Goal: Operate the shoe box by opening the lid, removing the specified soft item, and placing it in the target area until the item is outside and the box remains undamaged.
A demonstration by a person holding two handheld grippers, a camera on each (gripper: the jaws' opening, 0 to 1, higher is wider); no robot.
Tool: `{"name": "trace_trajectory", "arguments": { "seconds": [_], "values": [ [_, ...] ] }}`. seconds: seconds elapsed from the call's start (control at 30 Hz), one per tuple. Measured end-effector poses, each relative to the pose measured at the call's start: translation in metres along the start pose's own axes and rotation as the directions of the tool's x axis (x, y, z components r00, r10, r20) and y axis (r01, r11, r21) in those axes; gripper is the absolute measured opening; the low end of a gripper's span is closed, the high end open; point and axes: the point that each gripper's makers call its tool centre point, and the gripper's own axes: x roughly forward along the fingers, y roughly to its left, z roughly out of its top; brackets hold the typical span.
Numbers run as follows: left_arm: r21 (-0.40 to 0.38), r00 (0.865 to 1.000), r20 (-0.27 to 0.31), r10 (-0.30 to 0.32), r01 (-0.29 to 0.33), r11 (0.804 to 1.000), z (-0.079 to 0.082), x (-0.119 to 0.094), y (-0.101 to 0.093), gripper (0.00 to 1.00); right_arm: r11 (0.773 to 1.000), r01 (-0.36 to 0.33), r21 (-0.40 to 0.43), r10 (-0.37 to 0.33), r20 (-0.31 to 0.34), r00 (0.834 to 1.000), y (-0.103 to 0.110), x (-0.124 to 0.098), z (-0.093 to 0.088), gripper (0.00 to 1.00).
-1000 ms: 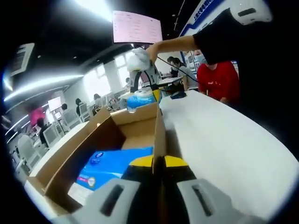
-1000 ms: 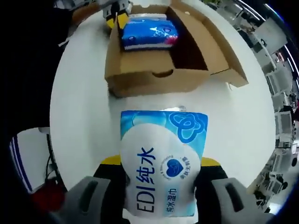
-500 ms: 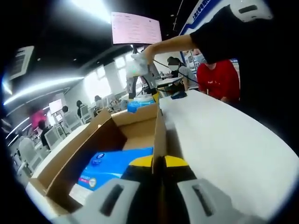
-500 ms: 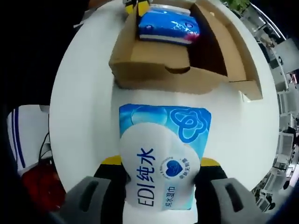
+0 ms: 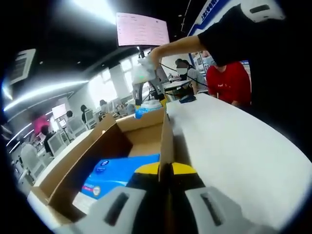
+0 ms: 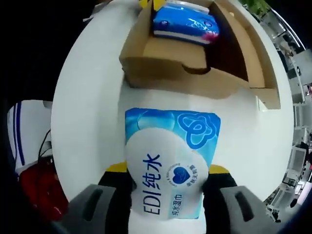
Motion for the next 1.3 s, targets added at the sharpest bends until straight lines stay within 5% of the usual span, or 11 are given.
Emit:
{"name": "trace_trajectory", "arguments": {
  "seconds": [0.63,1.3],
  "values": [
    [-0.001,1.0,0.0,0.003,-0.003,1.0,-0.001,-0.001,0.0,0.06,0.999,-0.035,-0.016,0.034,-0.03,0.999,0.014,0.015,0.004,0.57],
    [-0.007,1.0,-0.003,0.003,-0.003,1.0,-0.001,-0.001,0.001,0.06,1.0,-0.021,-0.002,0.021,-0.019,1.0,0.003,0.014,0.001,0.58]
  ]
}}
